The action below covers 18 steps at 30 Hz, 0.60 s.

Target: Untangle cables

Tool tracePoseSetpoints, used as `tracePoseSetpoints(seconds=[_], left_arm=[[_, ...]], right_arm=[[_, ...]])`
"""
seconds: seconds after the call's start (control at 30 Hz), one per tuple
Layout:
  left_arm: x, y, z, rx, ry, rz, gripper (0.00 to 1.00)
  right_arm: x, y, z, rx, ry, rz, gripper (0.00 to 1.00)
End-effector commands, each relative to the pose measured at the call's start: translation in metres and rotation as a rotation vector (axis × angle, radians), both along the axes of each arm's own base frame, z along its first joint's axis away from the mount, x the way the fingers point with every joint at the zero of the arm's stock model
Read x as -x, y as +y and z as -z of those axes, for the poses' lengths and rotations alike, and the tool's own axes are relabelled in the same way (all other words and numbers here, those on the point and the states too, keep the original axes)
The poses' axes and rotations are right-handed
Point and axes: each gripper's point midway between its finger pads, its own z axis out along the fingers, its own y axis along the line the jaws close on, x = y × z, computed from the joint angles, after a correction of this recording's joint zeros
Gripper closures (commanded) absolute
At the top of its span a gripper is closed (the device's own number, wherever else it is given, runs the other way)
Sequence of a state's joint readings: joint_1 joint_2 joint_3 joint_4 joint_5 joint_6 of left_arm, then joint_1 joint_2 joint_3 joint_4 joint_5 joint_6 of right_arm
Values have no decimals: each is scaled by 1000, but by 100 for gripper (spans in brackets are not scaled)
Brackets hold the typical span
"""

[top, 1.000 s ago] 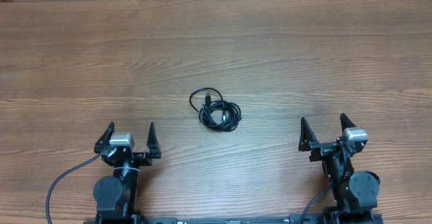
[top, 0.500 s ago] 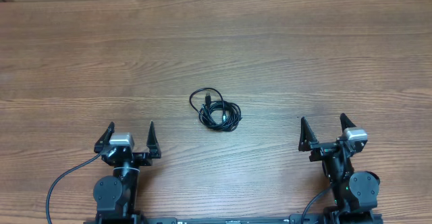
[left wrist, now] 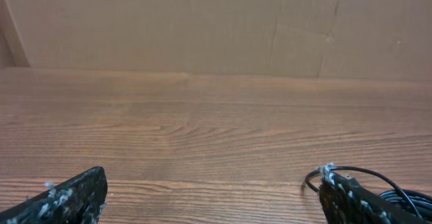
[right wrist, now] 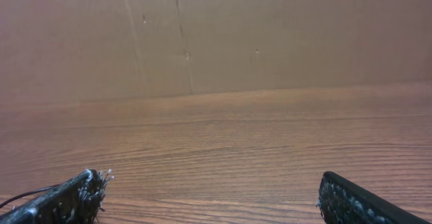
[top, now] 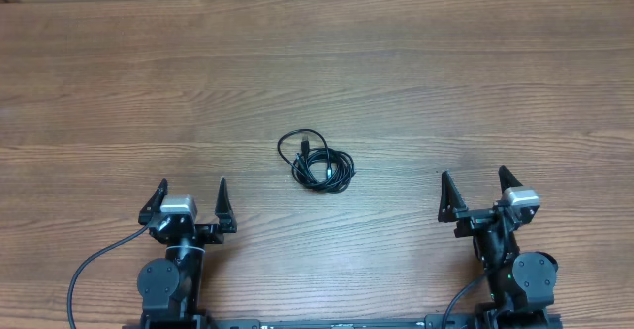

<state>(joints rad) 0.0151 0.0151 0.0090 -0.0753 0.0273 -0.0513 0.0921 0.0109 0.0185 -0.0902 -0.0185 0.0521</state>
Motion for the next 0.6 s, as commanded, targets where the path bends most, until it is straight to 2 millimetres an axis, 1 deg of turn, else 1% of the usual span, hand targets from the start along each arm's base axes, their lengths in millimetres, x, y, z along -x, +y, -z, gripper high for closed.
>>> tracePoseSetpoints(seconds=[0.0, 0.2, 0.27, 0.4, 0.57], left_arm=[[0, -1, 0, -2, -5, 9, 0], [0, -1, 0, 0, -5, 11, 0], [0, -1, 0, 33, -3, 4, 1], [0, -1, 1, 62, -2, 3, 0], [0, -1, 1, 62, 3, 3, 0]], right_arm=[[0, -1, 2, 4, -4, 7, 0], [0, -2, 2, 4, -4, 8, 0], [0, -1, 1, 0, -7, 8, 0], [0, -1, 2, -79, 6, 6, 0], [0, -2, 2, -92, 10, 13, 0]])
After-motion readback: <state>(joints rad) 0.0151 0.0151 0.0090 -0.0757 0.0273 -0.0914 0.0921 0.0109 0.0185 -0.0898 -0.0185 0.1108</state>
